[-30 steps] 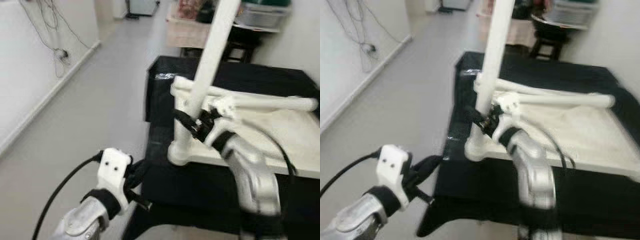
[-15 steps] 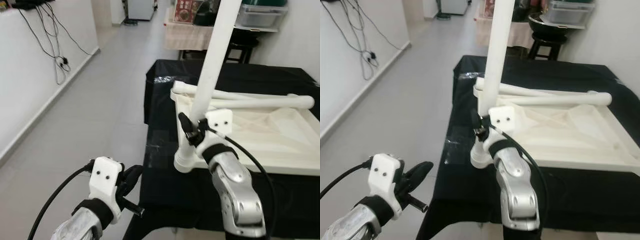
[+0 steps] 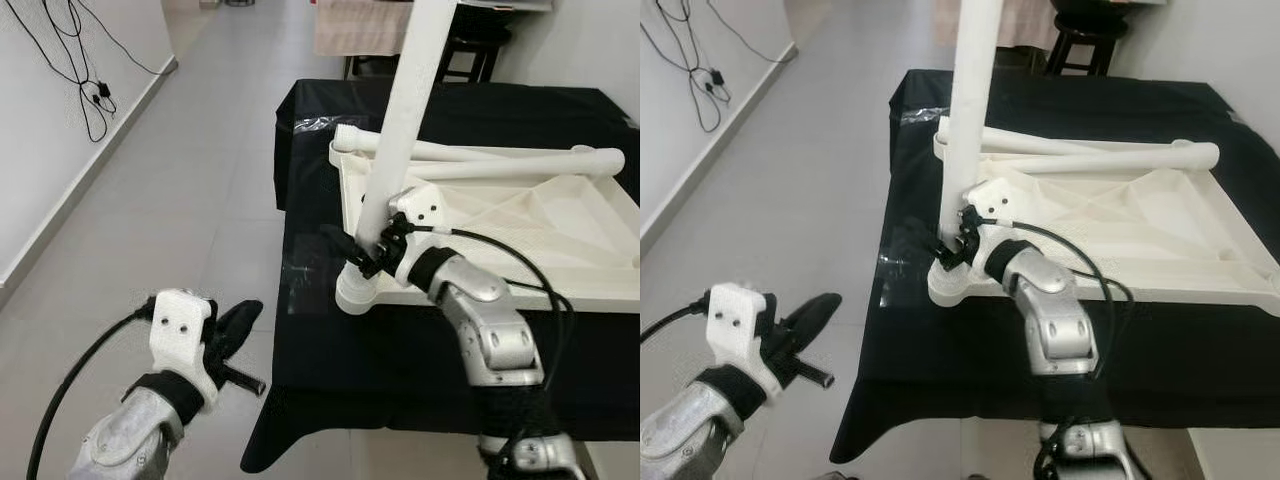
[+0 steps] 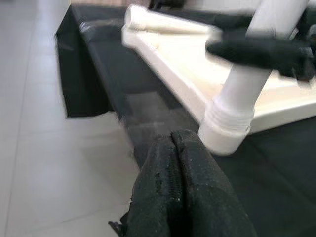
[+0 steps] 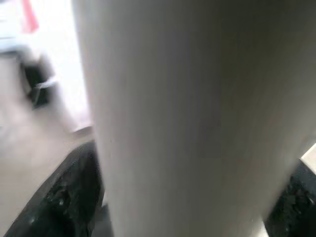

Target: Building children table

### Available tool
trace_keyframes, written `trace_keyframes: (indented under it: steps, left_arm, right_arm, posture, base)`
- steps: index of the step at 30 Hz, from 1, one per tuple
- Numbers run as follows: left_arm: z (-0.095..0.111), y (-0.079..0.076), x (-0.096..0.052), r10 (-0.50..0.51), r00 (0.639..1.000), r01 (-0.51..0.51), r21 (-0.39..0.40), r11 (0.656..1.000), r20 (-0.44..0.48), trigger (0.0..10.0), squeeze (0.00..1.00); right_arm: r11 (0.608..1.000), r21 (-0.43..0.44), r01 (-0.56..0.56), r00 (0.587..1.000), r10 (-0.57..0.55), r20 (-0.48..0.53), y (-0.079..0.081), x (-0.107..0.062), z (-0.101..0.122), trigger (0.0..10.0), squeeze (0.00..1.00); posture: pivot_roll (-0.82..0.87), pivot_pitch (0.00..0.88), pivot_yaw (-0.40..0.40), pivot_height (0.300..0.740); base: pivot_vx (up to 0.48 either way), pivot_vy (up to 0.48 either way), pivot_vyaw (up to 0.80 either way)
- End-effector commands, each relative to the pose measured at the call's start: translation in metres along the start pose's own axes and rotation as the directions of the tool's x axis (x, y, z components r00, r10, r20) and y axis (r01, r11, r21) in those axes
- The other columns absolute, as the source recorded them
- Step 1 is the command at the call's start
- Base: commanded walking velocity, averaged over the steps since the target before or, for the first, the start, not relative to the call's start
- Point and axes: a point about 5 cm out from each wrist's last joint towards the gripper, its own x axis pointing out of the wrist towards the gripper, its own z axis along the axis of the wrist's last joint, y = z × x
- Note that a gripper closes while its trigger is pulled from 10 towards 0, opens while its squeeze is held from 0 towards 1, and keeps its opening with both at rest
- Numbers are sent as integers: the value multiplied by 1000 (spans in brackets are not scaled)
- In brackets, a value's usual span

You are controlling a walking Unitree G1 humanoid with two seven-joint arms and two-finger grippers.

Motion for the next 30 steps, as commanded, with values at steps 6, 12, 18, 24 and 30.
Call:
trace_keyframes:
  steps: [6, 12, 18, 24, 30]
  left_arm:
    - [-6, -1, 3, -17, 1000, 17, 13, 1000, 6, 10000, 0]
    - [-11, 0, 4, -11, 1000, 11, 5, 1000, 9, 10000, 0]
    - [-12, 0, 5, -17, 1000, 17, -7, 1000, 11, 10000, 0]
    - [-16, -3, 0, -49, 999, 48, -36, 998, -24, 10000, 0]
    - [-25, -14, -8, -168, 981, 162, -67, 984, -94, 10000, 0]
  right_arm:
    - [990, 75, -119, 993, 120, -9, -7, 0, -10, 3255, 0]
    - [983, 107, -148, 988, 150, -17, -13, -1, -17, 0, 0]
    - [991, 114, -70, 997, 75, -34, -14, -15, -25, 0, 0]
    - [969, 99, 227, 970, -217, -107, -7, -23, -37, 0, 0]
    - [841, 209, 499, 865, -467, -184, 43, -24, -54, 0, 0]
  posture:
    - [84, 81, -57, 740]
    - [97, 77, -75, 740]
    - [84, 85, -70, 740]
    - [60, 106, -60, 740]
    - [37, 113, -34, 740]
  base:
    - [0, 0, 0]
    - [0, 0, 0]
    - [0, 0, 0]
    - [0, 0, 0]
    - [0, 0, 0]
